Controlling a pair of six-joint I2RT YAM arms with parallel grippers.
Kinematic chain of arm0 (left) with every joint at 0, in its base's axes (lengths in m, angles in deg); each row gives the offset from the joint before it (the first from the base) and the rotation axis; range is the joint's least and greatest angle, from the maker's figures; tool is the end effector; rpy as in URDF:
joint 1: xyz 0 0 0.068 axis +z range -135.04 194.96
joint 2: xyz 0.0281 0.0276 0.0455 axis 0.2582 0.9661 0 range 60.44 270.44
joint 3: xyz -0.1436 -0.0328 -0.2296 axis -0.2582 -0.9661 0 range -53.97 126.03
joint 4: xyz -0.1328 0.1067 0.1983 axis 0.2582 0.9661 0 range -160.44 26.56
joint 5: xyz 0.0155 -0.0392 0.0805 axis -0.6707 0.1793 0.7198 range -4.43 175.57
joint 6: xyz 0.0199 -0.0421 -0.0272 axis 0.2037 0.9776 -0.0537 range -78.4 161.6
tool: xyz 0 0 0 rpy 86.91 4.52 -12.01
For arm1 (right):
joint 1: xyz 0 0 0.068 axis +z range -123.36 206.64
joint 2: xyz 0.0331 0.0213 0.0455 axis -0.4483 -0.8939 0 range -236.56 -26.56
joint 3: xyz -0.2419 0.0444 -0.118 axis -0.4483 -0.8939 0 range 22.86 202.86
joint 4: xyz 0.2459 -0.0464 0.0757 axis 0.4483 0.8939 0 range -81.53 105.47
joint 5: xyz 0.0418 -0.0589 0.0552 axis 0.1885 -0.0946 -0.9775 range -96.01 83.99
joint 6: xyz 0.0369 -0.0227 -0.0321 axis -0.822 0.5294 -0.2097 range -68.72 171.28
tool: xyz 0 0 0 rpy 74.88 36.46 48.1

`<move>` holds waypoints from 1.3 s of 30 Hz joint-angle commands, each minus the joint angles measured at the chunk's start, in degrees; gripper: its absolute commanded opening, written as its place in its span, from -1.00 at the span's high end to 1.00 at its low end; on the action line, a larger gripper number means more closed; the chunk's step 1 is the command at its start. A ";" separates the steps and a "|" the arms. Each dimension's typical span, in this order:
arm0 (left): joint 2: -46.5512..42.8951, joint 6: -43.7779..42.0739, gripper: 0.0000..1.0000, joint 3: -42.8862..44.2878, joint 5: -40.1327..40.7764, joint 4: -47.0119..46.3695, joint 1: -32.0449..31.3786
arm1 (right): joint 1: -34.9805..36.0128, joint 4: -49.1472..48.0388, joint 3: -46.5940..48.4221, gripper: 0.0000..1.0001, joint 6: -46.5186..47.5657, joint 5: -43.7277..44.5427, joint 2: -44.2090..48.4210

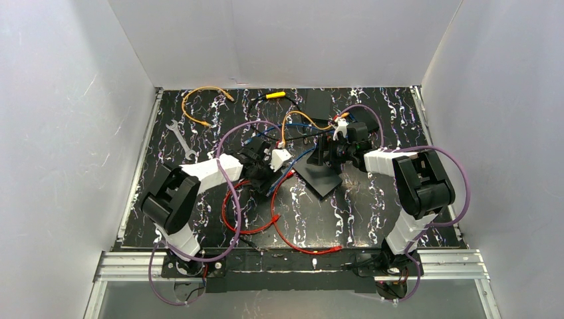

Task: Insert the plug into the switch port
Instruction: Pick up the connector from the center of the board.

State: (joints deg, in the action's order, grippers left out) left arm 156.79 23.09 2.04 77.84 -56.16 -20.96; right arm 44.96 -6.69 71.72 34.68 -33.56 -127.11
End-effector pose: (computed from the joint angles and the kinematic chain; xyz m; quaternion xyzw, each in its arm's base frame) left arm 0.2710 -0.2022 0.1739 0.4529 0.8360 -0.1093 0.2899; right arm 0.3292 0.1263 0.1552 -0.1202 0.8657 0.3340 0.3530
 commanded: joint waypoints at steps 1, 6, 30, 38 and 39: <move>1.52 -1.17 0.09 2.01 -1.75 2.83 1.19 | -0.05 2.75 -1.41 -1.00 -0.37 -0.66 0.81; 2.20 -1.20 0.26 2.58 -2.30 4.70 1.34 | -0.05 2.94 -1.39 -1.00 -0.28 -0.67 1.03; -18.11 -0.01 1.00 11.41 8.26 22.87 0.77 | -0.05 3.09 -1.40 -1.00 -0.63 -1.22 1.21; -24.03 -0.35 1.00 8.07 -2.66 16.42 -1.35 | -0.05 3.20 -1.40 -1.00 -0.63 -1.75 1.42; -24.32 0.30 1.00 7.60 -5.23 15.32 -1.49 | -0.05 3.20 -1.40 -1.00 -0.63 -1.94 1.40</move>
State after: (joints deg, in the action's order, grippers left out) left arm 134.76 22.66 11.77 81.77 -37.51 -21.72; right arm 44.96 -6.47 71.72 34.55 -34.19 -127.09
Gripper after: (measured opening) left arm 0.116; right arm 0.997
